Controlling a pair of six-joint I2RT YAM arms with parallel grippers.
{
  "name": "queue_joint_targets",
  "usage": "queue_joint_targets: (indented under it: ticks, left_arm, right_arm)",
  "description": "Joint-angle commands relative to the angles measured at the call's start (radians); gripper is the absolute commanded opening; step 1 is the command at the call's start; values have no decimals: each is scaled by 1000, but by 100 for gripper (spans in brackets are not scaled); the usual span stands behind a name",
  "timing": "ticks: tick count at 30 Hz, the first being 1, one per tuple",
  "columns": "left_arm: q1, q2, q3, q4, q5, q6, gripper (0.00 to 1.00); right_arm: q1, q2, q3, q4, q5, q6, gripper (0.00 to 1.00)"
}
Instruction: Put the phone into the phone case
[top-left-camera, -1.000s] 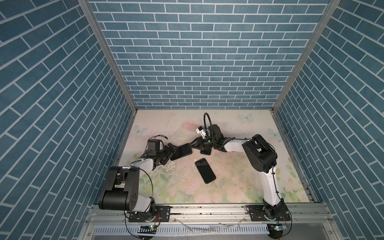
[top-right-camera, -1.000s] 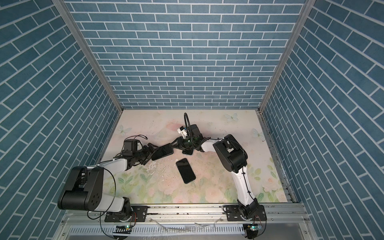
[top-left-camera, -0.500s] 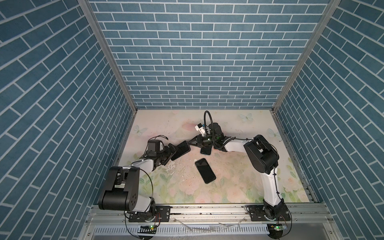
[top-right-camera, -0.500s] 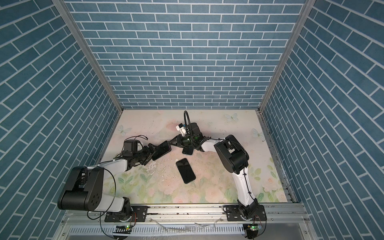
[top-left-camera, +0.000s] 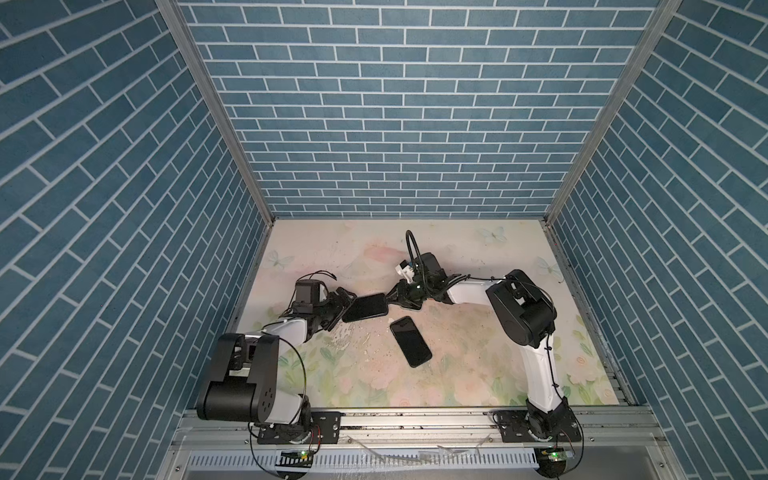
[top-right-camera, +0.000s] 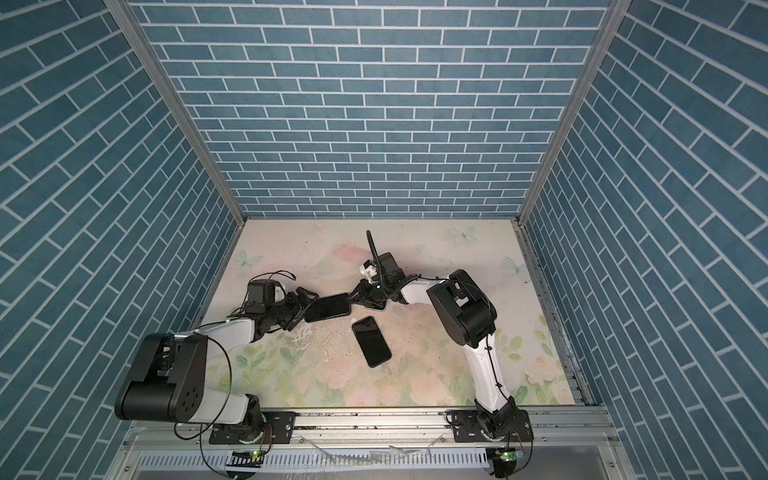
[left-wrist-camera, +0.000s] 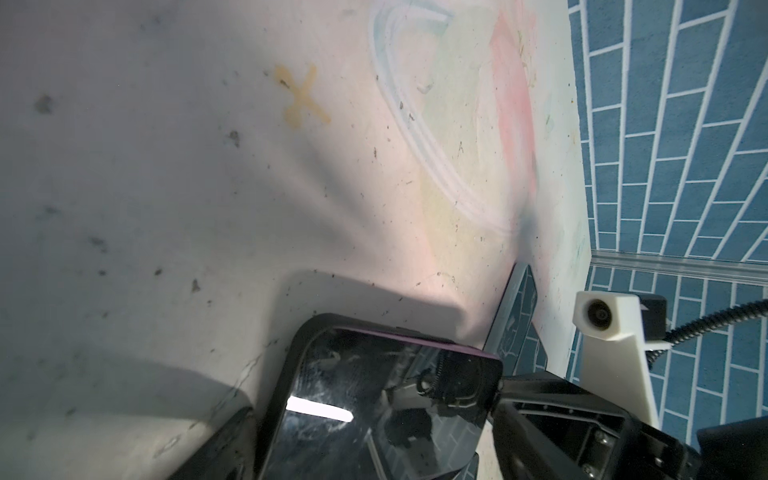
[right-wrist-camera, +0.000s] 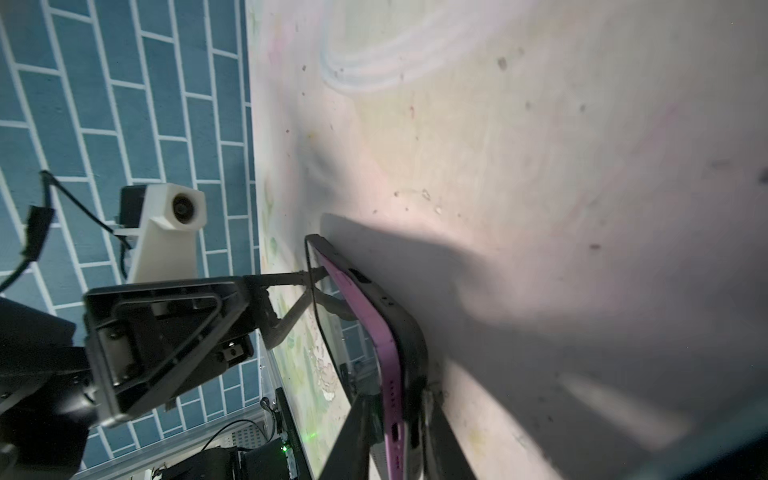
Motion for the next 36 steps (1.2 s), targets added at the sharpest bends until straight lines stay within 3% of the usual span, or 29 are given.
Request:
queue_joint_targets:
  ticks: [1, 9, 26, 36]
  left_arm:
    - [-24, 10, -24, -70, 80, -16, 88]
    - [-24, -24, 0, -114, 115, 27, 84]
    - [-24, -172, 14, -108, 156, 50, 77]
    - [-24, -177, -12, -67, 199, 47, 65]
  right_arm:
    - [29, 28, 32, -63, -12, -59, 24]
    - [29, 35, 48, -172, 56, -110, 28]
    - [29, 84, 65, -206, 53, -123, 31]
    - [30, 96, 72, -219, 64, -125, 31]
